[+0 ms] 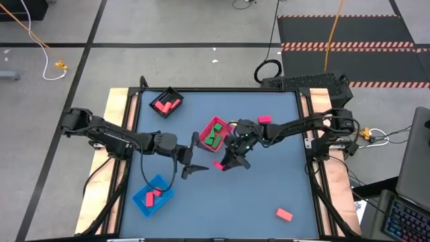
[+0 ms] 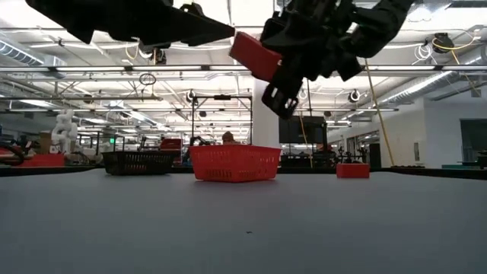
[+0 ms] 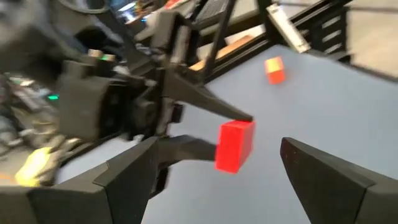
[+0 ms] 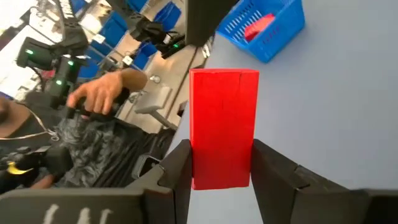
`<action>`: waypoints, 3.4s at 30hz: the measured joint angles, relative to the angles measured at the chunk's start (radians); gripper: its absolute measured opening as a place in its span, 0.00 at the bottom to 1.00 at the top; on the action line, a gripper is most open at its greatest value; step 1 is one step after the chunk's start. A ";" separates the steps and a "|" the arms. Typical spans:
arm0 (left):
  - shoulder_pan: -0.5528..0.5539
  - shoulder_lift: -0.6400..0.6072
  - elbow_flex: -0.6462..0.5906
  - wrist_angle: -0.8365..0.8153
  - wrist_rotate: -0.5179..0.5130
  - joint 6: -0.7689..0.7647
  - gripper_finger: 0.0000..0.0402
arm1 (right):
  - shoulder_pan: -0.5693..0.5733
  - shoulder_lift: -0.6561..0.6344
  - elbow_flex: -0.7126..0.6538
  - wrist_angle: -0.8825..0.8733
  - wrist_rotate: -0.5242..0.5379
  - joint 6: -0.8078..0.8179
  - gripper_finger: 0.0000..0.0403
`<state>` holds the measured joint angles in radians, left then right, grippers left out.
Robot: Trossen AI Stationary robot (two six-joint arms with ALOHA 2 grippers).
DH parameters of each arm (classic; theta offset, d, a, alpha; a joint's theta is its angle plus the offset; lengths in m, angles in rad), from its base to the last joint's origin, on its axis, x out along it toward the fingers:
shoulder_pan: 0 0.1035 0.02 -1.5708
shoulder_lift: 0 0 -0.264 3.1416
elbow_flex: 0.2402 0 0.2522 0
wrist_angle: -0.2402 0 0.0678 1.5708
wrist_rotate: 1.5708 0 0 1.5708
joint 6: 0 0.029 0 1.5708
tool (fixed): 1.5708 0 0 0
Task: Sort & place blocks by color
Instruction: Put the red block into the blue bin
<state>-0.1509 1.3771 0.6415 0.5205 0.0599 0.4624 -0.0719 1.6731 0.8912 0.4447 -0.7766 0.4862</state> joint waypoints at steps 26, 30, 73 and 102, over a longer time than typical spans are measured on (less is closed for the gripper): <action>0.012 0.090 0.000 0.038 0.123 -0.074 0.42 | -0.027 0.093 0.124 -0.014 -0.071 -0.024 0.30; 0.013 0.090 0.000 0.051 0.122 -0.076 0.33 | -0.026 0.093 0.124 -0.015 -0.070 -0.031 0.30; -0.219 -0.289 0.002 -0.799 -0.211 -0.646 0.21 | -0.095 0.008 0.122 -0.562 0.416 -0.377 0.74; -0.304 -0.298 0.000 -0.951 -0.228 -0.935 0.19 | -0.154 -0.193 0.087 -0.896 0.924 -0.367 0.74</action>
<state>-0.4554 1.0786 0.6419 -0.4308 -0.1677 -0.4730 -0.2258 1.4799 0.9777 -0.4512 0.1475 0.1188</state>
